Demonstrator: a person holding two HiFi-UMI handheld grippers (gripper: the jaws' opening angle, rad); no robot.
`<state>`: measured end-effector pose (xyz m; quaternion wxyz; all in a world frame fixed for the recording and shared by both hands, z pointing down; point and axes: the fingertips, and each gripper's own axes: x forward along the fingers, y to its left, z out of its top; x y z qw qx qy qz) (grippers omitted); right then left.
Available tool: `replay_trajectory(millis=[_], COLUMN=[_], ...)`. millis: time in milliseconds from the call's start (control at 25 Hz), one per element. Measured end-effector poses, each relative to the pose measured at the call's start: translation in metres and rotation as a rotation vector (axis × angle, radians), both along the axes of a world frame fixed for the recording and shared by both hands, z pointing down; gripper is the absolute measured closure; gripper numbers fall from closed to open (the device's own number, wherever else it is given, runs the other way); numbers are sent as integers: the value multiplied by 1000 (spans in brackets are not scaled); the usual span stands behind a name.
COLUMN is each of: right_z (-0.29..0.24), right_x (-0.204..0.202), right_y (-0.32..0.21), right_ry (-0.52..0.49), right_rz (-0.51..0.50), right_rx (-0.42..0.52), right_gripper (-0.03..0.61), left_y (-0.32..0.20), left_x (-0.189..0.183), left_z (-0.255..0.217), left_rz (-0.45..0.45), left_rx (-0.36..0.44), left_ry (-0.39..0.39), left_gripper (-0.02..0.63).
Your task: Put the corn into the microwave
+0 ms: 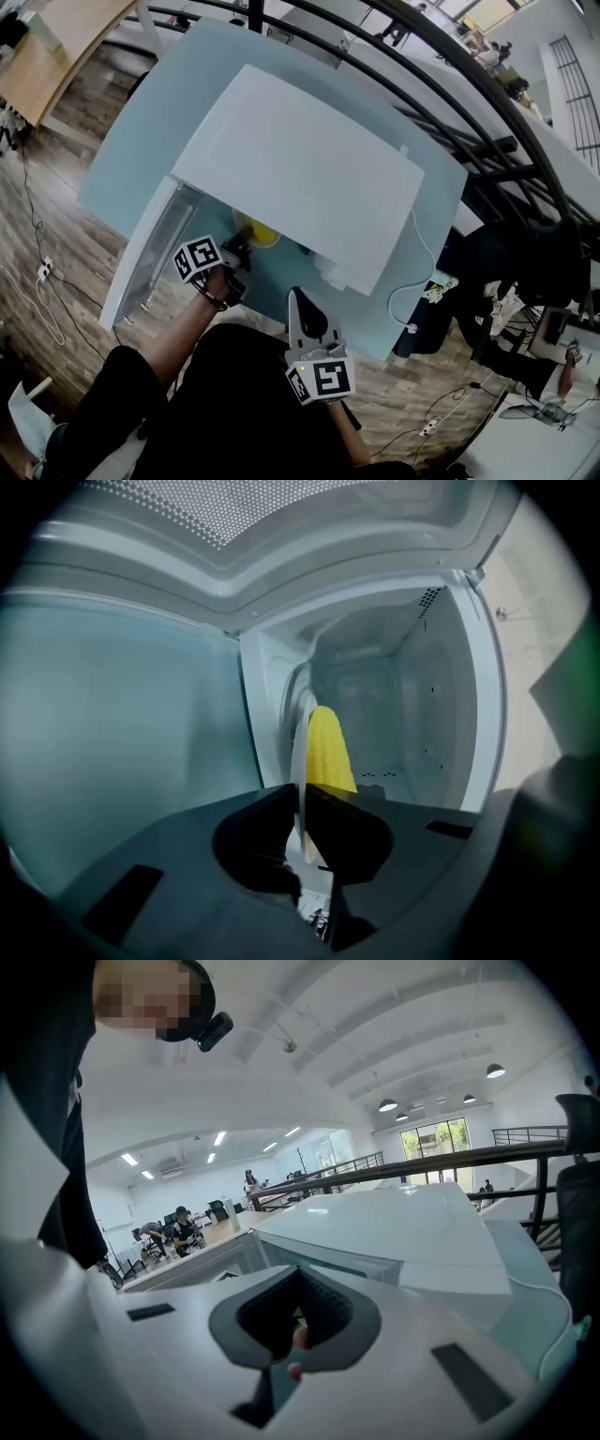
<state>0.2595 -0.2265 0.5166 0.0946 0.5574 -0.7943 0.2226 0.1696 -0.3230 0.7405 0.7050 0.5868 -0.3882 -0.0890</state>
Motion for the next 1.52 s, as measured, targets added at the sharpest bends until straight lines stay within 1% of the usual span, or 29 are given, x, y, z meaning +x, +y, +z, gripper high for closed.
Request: replay_trajectory(millis=[320,800,1000,1160,1360,1520], right_z=[5,11,14,14,13,12], right_x=[3,7,7,6,5,3], right_y=[-4,-9,-11,-13,-15,-17], right_ry=[-5,-11,-19,-22,-24,-23], right_rz=[0,12,10,5,5,3], right_rx=[-9,-23,-28,-27,-27,-24], right_gripper=[569,569,569,569,569,569], left_y=[-10,-25,-30,-29,-31,-30], left_x=[5,15,16,17,17,17], left_z=[12,18,18,18,16,16], left_rz=[8,9,29,34,64,83], left_rx=[-11,-30,-15,-16,3,2], left_ry=[-36,-68,-130,-149,-215,-241], left_gripper=[591,593,591,591,589,586])
